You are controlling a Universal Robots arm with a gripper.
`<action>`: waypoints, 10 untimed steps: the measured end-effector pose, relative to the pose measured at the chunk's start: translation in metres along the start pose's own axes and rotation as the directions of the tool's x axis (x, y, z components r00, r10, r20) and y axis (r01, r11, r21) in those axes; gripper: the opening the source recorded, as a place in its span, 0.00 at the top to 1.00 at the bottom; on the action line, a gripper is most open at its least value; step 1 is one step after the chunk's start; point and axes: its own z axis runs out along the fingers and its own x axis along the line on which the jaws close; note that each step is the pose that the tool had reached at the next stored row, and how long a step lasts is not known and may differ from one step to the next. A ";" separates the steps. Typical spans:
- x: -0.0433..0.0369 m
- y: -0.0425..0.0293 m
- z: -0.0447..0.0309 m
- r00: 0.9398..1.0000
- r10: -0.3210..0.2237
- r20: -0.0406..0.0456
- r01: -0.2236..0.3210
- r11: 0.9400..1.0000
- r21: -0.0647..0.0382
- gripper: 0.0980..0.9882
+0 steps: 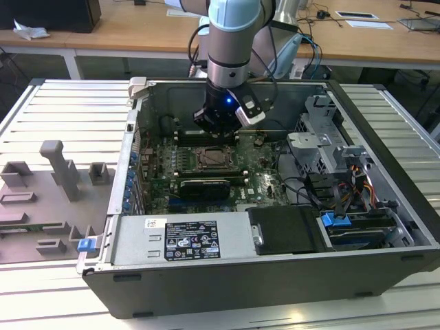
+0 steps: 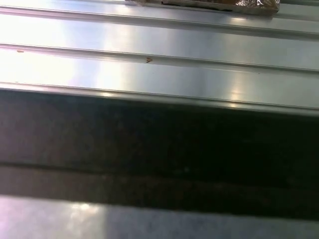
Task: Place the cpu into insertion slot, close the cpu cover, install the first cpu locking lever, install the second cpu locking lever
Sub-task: 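Install the first cpu locking lever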
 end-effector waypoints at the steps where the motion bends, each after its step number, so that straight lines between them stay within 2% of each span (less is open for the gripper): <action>1: 0.0000 0.0000 0.0001 1.000 0.000 0.000 0.000 1.000 0.002 0.99; 5: -0.0003 0.0002 0.0006 1.000 0.000 -0.001 0.000 1.000 0.016 0.99; 10: -0.0004 0.0003 0.0020 1.000 0.000 -0.001 0.000 1.000 0.020 0.99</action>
